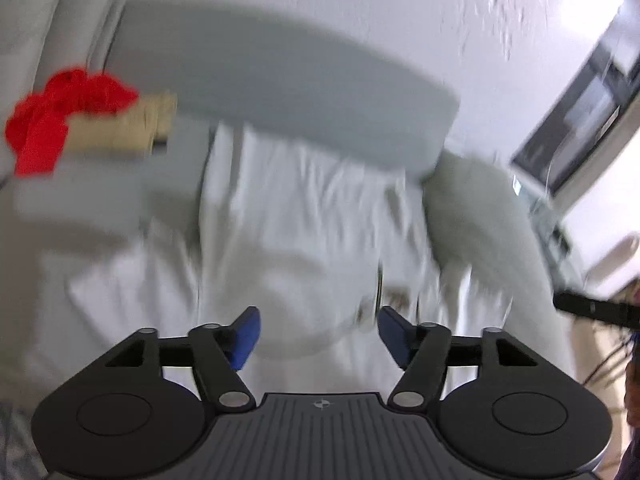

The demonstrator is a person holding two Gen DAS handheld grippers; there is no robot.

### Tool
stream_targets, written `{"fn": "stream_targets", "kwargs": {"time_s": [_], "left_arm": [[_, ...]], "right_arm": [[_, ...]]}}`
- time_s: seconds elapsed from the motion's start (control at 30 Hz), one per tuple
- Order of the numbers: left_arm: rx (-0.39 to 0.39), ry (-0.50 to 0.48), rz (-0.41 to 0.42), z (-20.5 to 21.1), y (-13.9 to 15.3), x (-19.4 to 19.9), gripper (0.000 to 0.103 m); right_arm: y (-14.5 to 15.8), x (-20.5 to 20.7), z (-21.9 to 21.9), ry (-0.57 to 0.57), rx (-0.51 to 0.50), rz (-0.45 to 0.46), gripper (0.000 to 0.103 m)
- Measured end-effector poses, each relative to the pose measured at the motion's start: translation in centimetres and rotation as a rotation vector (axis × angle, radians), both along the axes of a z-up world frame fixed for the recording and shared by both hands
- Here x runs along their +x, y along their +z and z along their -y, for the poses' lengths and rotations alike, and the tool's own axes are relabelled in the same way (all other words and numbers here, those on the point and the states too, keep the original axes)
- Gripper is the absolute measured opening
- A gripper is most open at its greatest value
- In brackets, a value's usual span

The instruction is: Fold clothes

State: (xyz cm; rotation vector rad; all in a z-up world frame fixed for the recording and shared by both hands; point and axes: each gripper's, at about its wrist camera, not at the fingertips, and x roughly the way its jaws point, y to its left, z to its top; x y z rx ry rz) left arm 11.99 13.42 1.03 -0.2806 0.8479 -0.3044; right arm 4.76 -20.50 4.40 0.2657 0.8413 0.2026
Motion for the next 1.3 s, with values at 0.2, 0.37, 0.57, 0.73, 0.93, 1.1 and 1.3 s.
{"fn": "stream_targets", "kwargs": {"time_s": [0.2, 0.37, 0.57, 0.73, 0.93, 1.1, 1.3], "left_arm": [[0.009, 0.126, -0.048, -1.2, -4.3, 11.5, 0.066], [0.088, 0.244, -0.006, -1.5, -9.6, 19.4, 0.064], [0.220, 0.253, 0.084, -0.9, -13.7, 27.7, 0.062], [0.210, 0.205, 0.080, -0.8, -16.3, 32.6, 0.060], [0.238, 0.166, 0.087, -0.2, -18.4, 36.4, 0.039], [0.288, 0.211, 0.155, 0.2, -17.6, 36.6, 0.001], [0.418, 0.294, 0.243, 0.2, -17.2, 35.1, 0.001]], "right_arm": [[-1.7, 10.7, 3.9, -0.066, 0.028, -0.048, 0.092], [-10.0, 20.8, 8.3, -0.220, 0.128, -0.151, 0.066], [-17.6, 30.4, 12.3, -0.410, 0.239, -0.081, 0.042], [-21.8, 36.9, 13.7, -0.428, 0.266, -0.048, 0.042], [-25.0, 40.9, 14.8, -0.405, 0.374, -0.008, 0.041], [-25.2, 42.4, 13.2, -0.375, 0.323, 0.011, 0.003], [-21.1, 41.0, 9.4, -0.359, 0.060, 0.265, 0.003]]}}
